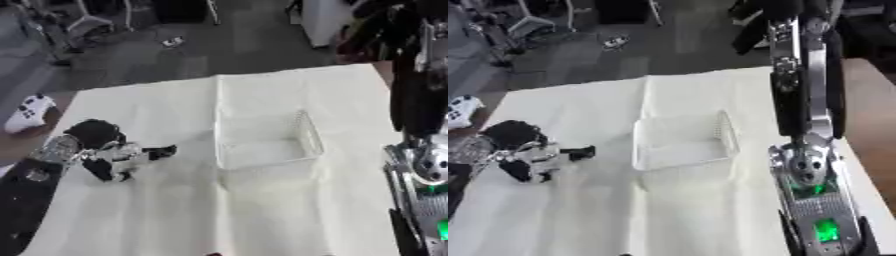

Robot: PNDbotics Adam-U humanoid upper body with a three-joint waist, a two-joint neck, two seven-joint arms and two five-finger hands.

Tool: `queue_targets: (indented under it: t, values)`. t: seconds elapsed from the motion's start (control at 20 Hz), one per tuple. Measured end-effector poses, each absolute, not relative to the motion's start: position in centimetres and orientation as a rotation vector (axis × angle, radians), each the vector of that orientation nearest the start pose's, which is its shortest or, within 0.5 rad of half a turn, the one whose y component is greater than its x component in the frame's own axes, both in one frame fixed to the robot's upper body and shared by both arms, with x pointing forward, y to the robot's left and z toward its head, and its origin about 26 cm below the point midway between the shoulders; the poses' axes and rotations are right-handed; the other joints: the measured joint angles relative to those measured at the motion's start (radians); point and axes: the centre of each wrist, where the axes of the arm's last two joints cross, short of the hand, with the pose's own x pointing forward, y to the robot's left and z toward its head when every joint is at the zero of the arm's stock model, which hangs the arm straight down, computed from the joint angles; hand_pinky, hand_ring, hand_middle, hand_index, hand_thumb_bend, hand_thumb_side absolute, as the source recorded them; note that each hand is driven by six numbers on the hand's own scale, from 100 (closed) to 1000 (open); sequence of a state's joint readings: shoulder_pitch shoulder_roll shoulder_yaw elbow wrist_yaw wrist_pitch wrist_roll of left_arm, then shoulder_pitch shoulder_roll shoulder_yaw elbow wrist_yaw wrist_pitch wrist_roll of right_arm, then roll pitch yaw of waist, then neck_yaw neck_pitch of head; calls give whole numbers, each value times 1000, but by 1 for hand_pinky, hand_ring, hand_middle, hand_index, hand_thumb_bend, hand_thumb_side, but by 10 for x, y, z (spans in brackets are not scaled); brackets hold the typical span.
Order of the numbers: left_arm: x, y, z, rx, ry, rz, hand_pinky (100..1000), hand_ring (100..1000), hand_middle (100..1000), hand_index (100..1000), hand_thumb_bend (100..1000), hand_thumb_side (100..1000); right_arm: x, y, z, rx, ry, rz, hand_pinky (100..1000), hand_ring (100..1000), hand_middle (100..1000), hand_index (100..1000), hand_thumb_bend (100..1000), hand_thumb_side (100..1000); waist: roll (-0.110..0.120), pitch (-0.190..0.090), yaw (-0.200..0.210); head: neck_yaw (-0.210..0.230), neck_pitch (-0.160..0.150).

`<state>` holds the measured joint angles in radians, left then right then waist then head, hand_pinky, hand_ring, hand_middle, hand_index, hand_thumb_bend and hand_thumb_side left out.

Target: Pick up objects on the table and place them in the box.

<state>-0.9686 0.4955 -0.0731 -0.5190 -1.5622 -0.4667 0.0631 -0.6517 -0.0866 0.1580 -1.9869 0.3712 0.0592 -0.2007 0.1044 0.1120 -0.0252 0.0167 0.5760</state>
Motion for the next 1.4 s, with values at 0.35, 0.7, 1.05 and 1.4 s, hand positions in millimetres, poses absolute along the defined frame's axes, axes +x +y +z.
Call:
queue_targets:
  t: [0.35, 0.7, 1.05, 1.4]
  values:
    - [487, 359, 160, 1250, -1176, -1859, 100, 100, 100, 148, 100, 100, 307, -145, 275, 386, 3609, -359, 375, 396, 499, 720, 406, 1000, 11, -12, 5, 0, 1]
    - [492, 353, 185, 1288, -1235, -1832, 100, 100, 100, 147, 100, 100, 307, -146, 273, 390, 3613, -359, 376, 396, 499, 720, 402, 1000, 15, -17, 5, 0, 1]
    - [499, 337, 204, 1298, -1351, -1783, 100, 100, 100, 145, 100, 100, 307, -146, 273, 391, 3611, -353, 378, 396, 499, 720, 395, 1000, 18, -19, 1, -4, -1]
    - [505, 312, 209, 1274, -1444, -1758, 100, 100, 100, 144, 100, 100, 307, -146, 273, 388, 3610, -350, 379, 396, 499, 720, 388, 1000, 20, -19, -10, -8, -2]
